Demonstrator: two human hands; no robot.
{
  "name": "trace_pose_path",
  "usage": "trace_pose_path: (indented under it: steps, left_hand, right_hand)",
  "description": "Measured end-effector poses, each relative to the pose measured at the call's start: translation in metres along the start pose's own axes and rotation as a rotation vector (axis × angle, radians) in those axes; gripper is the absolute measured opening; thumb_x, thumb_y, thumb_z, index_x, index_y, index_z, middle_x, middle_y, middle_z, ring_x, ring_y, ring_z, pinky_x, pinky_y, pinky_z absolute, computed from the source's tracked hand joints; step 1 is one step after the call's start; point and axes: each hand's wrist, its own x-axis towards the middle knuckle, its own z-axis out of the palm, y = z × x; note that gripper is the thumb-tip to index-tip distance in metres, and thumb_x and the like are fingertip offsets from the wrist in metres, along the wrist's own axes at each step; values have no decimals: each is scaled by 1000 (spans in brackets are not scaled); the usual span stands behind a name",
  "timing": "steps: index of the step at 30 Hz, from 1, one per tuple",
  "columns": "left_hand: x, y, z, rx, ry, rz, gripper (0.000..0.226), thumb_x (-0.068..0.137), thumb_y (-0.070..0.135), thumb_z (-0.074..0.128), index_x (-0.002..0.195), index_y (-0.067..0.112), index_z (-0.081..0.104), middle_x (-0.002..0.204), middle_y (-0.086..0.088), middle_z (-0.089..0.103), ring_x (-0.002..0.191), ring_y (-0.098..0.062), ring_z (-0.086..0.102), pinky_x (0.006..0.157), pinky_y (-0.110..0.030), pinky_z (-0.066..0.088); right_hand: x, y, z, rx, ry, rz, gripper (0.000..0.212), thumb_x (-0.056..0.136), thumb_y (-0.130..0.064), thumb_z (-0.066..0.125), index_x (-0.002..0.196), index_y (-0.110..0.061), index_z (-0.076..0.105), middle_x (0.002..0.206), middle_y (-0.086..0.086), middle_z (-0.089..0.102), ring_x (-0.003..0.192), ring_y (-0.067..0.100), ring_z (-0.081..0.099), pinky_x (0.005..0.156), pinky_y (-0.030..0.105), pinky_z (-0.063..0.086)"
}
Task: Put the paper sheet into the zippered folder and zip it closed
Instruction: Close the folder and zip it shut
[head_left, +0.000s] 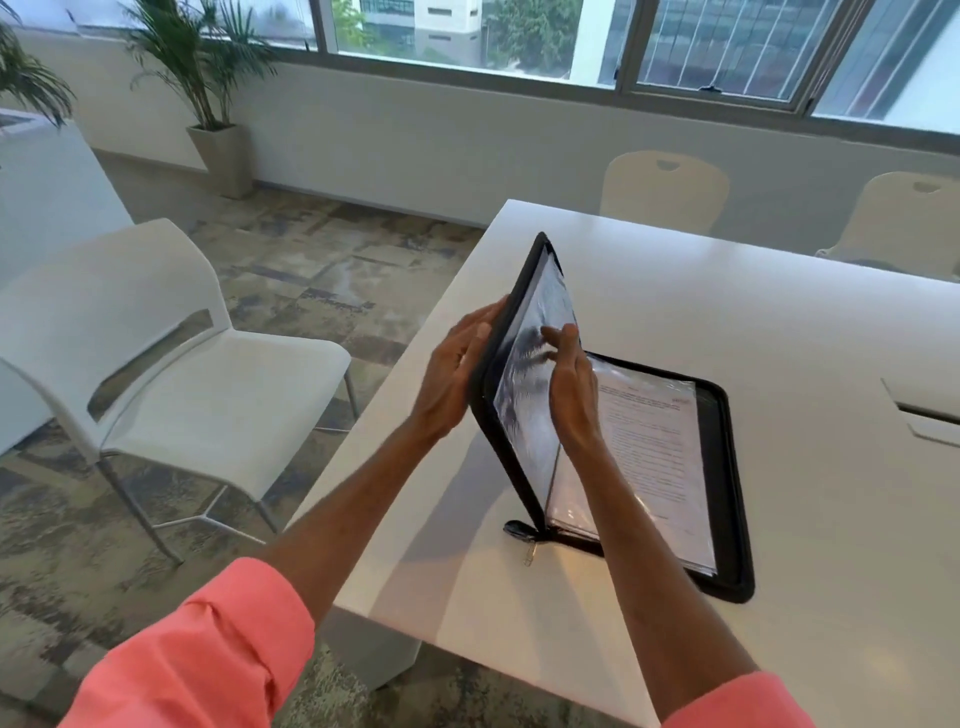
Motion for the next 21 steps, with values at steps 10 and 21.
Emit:
trace_pose_path:
  steps: [10,21]
  left_hand:
    - [-5,11,104,326,-334,260,58,117,51,20,174,42,10,179,24,16,164,-3,24,130,-36,31]
    - [-38,-24,178,585,-660,188,68,118,51,31,176,29,2,183,12,1,168,-7,7,137,-41,15]
  right_hand:
    - [0,-13,-129,172,-212,149,83,105,-82,26,127,-24,81,129,1,81,122,22,76,106,51,54]
    - [2,47,-258,-73,53,465,21,101,-23,71,107,-6,81,104,15,82,85,22,72,74,34,57]
